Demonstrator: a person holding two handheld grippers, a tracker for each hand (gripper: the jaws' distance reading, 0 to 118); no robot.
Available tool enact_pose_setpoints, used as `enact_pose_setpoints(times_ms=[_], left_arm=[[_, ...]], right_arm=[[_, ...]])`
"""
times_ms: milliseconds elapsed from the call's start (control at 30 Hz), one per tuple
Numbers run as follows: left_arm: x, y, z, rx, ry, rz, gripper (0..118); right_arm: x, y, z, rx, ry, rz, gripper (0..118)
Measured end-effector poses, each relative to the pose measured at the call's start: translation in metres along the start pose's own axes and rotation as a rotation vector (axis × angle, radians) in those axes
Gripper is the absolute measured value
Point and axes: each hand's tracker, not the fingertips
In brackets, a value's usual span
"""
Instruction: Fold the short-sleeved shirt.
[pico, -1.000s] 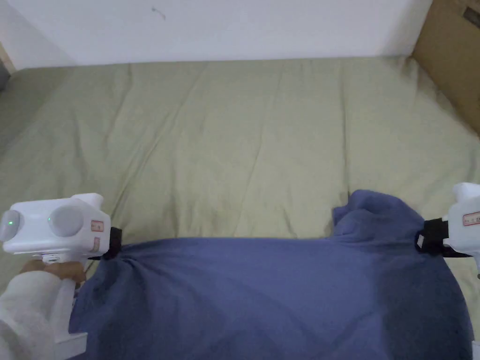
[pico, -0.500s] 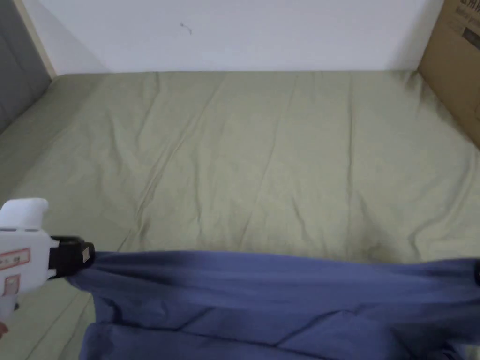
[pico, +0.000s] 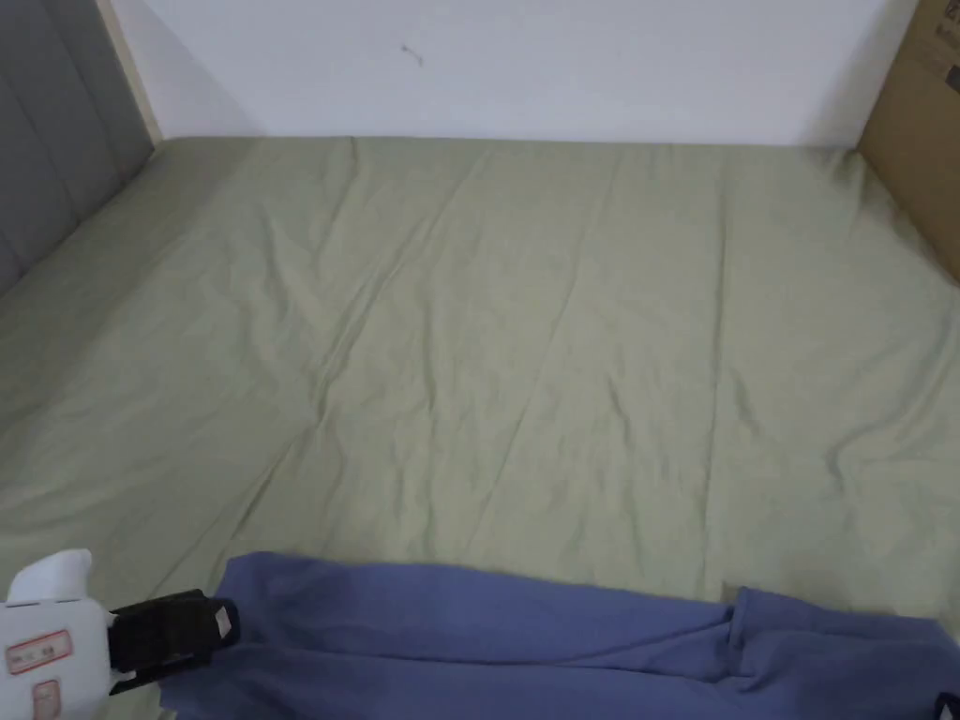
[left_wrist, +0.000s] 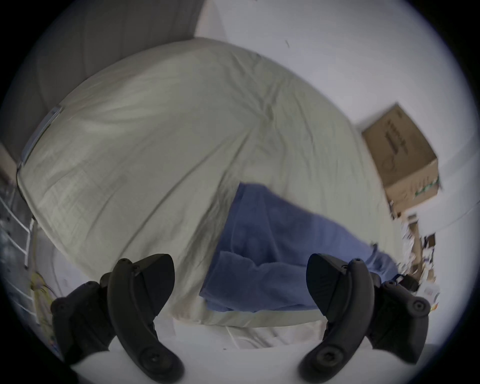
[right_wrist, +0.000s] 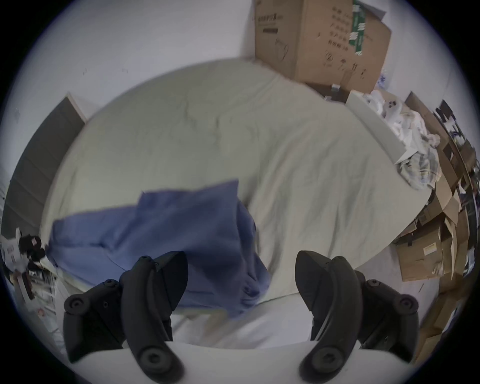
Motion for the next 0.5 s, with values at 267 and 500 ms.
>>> enact_pose_setpoints(times_ms=[267,500], left_arm=[[-0.012,-0.025,0.039,0.092,-0.095,0.073,5],[-0.029,-0.032,0.014,0.043,-0.147,0.113,63]], right_arm=[[-0.108,0.013,0.051,0.256,0.183,0.148,13],[-0.182,-0.001,0.015,0.147,0.314,0.333,13]])
